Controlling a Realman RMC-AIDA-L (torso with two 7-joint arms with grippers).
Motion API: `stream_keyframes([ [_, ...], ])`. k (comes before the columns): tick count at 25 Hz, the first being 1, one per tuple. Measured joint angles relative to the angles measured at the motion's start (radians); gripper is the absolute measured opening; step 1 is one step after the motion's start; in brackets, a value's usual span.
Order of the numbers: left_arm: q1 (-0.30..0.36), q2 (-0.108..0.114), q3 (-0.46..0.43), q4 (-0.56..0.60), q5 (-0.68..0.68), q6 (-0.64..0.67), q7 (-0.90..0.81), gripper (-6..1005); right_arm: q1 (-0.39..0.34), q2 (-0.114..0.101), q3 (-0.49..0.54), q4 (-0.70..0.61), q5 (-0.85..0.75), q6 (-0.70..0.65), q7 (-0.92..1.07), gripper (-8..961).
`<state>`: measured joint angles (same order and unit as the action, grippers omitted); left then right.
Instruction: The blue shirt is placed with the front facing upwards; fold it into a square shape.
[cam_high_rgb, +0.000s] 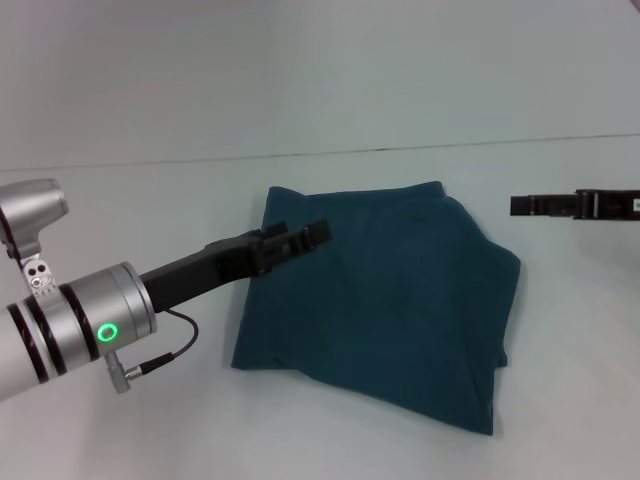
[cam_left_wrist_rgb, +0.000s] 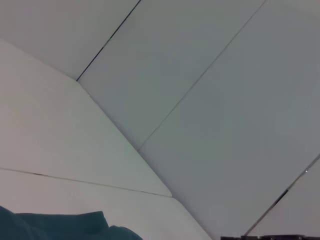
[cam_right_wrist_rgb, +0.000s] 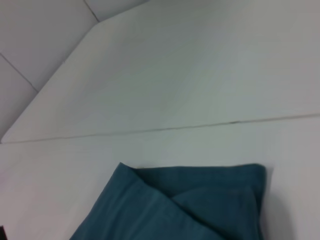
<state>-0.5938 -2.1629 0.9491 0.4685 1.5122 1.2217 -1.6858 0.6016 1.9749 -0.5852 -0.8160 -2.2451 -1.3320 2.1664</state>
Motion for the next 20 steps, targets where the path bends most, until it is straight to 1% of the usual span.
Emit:
stream_keyframes([
  [5, 0.000, 0.000, -0.002, -0.002, 0.002, -0.001, -0.001, 933, 0.009, -0.002, -0.004, 0.000, -0.001, 0.000, 0.002, 899],
  [13, 0.000, 0.000, -0.003, 0.003, 0.012, -0.009, 0.008, 933, -0.016, -0.008, 0.005, -0.008, 0.003, -0.051, 0.009, 899],
  [20, -0.006, 0.002, -0.001, 0.004, 0.013, -0.029, 0.012, 932, -0.038, -0.019, 0.010, -0.012, 0.005, -0.162, 0.017, 899],
])
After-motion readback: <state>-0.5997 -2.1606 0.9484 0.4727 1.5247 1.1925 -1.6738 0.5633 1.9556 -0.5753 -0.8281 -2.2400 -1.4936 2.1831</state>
